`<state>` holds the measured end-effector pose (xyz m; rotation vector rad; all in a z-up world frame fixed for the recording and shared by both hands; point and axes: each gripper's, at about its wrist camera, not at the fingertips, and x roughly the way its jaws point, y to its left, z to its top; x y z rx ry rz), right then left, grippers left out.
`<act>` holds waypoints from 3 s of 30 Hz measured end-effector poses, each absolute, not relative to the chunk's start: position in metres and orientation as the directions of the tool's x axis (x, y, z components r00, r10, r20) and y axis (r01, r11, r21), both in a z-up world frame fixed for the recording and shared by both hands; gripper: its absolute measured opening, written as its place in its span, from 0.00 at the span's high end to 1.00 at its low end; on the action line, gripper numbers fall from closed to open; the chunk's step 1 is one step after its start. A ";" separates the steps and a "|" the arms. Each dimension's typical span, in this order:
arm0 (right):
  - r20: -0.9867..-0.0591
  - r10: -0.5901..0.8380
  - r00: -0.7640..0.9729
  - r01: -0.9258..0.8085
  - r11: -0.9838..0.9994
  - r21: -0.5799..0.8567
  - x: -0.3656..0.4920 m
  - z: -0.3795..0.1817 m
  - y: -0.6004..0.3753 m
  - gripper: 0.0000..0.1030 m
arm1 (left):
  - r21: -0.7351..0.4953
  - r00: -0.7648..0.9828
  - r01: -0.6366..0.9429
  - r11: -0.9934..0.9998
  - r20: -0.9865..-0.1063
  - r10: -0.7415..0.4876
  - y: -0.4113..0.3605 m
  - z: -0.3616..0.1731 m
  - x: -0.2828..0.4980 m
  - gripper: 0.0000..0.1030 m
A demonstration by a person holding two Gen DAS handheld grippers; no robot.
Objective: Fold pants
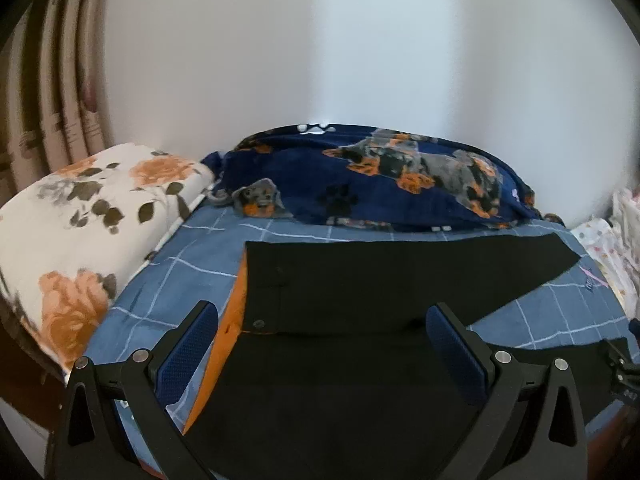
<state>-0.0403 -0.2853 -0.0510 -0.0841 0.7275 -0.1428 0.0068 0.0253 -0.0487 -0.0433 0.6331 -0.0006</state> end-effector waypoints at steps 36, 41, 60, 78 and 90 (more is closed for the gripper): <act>-0.735 -0.172 0.656 0.092 0.985 -0.148 -0.026 -0.110 -0.290 0.00 | 0.002 0.690 0.080 0.997 -0.722 -0.054 0.120 -0.124 0.156 0.01; -0.711 -0.181 0.680 0.097 0.983 -0.157 -0.027 -0.105 -0.289 0.00 | -0.101 0.582 0.198 0.975 -0.788 -0.200 0.139 -0.153 0.207 0.02; -0.746 -0.178 0.642 0.079 0.983 -0.166 -0.004 -0.116 -0.277 0.00 | -0.235 0.437 0.194 0.952 -0.849 -0.298 0.160 -0.212 0.302 0.67; -0.664 0.527 0.531 -0.097 0.816 0.570 0.077 -0.101 -0.274 0.00 | -0.213 0.735 0.237 0.948 -0.598 -0.319 0.112 -0.101 0.127 0.83; -0.547 0.705 0.452 0.206 0.514 0.833 0.207 -0.156 -0.291 0.22 | -0.282 0.712 0.216 0.935 -0.609 -0.349 0.092 -0.115 0.013 0.83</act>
